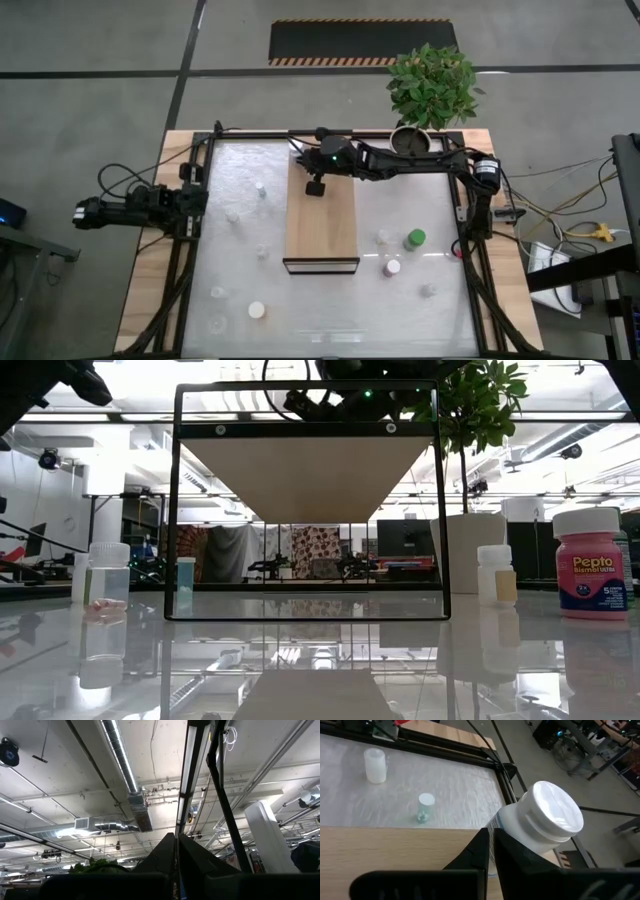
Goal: Pick and place medicine bottles onto shelf by color
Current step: Put the blue pill bottle on the shelf
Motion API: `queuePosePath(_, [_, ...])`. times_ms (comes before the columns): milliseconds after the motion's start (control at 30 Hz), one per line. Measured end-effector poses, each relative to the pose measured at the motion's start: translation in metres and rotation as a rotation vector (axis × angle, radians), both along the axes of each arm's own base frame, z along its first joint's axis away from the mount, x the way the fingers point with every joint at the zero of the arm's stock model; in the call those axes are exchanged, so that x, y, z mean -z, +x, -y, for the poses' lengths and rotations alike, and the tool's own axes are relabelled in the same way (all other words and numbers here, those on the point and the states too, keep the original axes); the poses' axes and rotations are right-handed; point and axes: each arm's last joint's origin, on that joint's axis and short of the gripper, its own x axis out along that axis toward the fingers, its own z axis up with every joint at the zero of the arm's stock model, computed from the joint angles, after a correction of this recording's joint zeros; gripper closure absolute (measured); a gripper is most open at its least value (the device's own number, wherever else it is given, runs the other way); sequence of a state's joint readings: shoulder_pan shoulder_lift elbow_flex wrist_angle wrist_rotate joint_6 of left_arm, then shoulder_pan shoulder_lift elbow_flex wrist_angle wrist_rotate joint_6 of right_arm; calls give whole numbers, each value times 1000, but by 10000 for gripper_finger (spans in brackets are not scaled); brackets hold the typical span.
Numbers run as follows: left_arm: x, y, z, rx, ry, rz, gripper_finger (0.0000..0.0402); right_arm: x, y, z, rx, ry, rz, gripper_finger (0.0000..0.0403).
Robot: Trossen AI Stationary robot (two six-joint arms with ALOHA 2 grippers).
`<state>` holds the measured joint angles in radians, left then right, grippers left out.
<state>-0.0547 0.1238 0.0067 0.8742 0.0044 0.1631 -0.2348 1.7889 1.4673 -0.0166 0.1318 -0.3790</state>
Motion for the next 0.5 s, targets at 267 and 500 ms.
queuePosePath(267, [0,0,0,-4,-3,0,398,-1,-1,4,8,-1,9,385])
queuePosePath(500, [0,0,0,-4,-3,0,398,7,5,7,-1,-14,19,385])
